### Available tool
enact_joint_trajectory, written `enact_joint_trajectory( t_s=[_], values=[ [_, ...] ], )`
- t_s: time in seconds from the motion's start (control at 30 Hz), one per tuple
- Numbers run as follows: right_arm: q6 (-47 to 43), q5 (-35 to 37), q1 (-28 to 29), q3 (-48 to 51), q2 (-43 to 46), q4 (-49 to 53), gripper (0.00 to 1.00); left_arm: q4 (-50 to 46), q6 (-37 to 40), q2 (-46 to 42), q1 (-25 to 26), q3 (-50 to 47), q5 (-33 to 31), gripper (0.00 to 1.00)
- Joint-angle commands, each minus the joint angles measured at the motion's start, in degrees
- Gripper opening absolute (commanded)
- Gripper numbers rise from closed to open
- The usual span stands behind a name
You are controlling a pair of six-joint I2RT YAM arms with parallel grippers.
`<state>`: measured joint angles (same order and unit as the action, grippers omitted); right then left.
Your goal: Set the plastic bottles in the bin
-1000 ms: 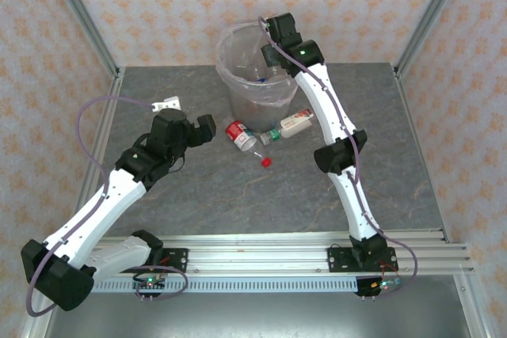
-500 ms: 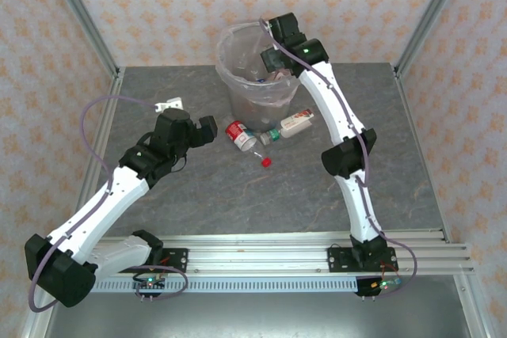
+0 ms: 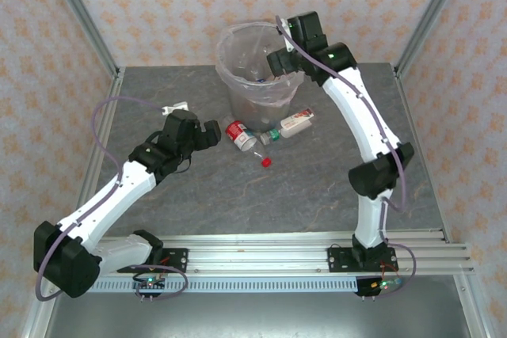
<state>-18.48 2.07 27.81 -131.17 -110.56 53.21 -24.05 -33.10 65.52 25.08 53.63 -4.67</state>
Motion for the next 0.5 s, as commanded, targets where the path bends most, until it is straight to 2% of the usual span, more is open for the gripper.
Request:
enact_joint_trajectory(
  t_s=[0.0, 0.17, 0.47],
  values=[
    [1.8, -1.9, -0.2, 3.7, 6.3, -1.1, 0.99, 4.3, -5.0, 0.7, -0.4, -2.0, 1.8, 1.00],
    [6.0, -2.3, 0.0, 11.3, 11.2, -0.6, 0.99, 8.1, -10.1, 3.0, -0.1, -3.4, 2.9, 1.00],
    [15.3, -4.0, 0.7, 42.0, 30.3, -23.4, 0.99, -0.1, -14.0, 12.3, 5.3, 3.2, -2.1, 1.00]
  ],
)
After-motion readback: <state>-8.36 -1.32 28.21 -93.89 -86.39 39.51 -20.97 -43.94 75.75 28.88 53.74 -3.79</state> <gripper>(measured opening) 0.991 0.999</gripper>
